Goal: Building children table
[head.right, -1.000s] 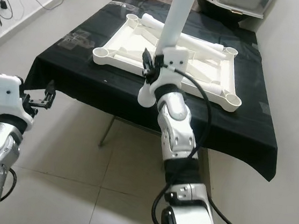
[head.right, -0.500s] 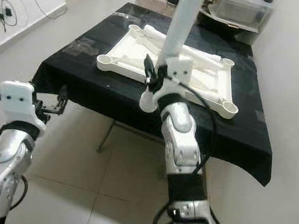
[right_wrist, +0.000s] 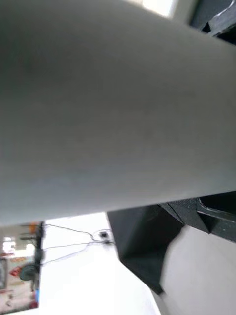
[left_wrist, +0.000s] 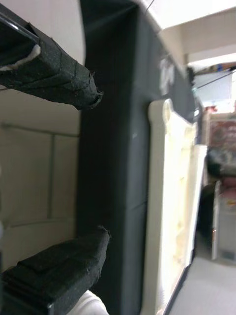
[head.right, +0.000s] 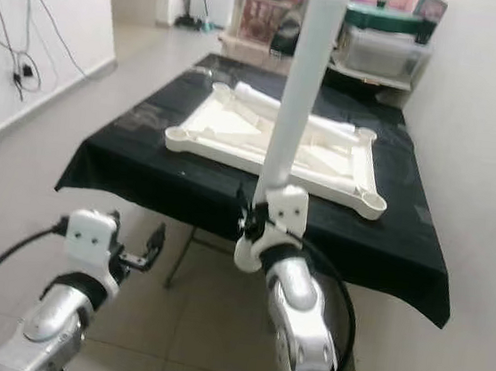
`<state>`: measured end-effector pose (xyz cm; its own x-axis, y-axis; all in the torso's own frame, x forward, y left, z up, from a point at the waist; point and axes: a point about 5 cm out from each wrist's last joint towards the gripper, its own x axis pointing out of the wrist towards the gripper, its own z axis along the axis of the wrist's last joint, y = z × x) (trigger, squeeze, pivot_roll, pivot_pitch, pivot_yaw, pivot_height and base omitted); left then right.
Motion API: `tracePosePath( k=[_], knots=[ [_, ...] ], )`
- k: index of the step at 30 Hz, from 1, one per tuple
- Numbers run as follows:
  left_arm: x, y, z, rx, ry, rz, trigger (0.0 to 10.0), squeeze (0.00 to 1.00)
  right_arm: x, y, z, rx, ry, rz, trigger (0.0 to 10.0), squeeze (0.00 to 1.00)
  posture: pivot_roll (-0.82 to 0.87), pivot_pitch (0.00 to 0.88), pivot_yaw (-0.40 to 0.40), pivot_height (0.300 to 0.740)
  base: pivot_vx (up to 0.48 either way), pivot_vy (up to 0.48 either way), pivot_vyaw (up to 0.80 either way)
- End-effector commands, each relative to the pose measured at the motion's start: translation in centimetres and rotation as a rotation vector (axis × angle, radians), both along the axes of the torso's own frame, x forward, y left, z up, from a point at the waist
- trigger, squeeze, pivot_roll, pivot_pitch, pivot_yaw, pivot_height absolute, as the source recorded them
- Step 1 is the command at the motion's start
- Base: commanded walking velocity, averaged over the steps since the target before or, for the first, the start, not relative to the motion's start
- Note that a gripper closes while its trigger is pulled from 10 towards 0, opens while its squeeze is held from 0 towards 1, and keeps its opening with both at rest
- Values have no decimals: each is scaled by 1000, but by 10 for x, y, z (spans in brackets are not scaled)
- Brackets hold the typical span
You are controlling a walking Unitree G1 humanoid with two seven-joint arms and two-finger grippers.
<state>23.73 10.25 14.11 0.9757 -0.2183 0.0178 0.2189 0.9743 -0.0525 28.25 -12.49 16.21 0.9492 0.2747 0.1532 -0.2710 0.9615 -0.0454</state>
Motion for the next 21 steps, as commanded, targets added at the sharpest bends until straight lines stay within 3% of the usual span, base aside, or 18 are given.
tracePosePath(
  k=[1, 2, 9, 17, 21],
  knots=[
    [-1, -3, -3, 5, 12, -10, 10000, 0, -2, 1, 2, -7, -2, -1, 10000, 0, 11, 0, -76, 740, 0, 0, 0],
    [-4, -5, -9, 11, 36, -35, 10000, 0, -8, 5, -6, -14, 22, 5, 10000, 0, 5, 0, -74, 740, 0, 0, 0],
    [-5, -8, -16, 34, 39, -67, 10000, 0, -10, 5, -10, -41, 28, 9, 10000, 0, 9, 0, -84, 740, 0, 0, 0],
    [5, -5, -11, 38, 7, -40, 10000, 0, -11, 5, -10, -42, 31, 18, 10000, 0, 16, 0, -80, 740, 0, 0, 0],
    [-2, -8, -14, 24, 24, -30, 10000, 0, -15, 4, -13, -39, 40, 19, 10000, 0, 9, 0, -71, 740, 0, 0, 0]
  ],
)
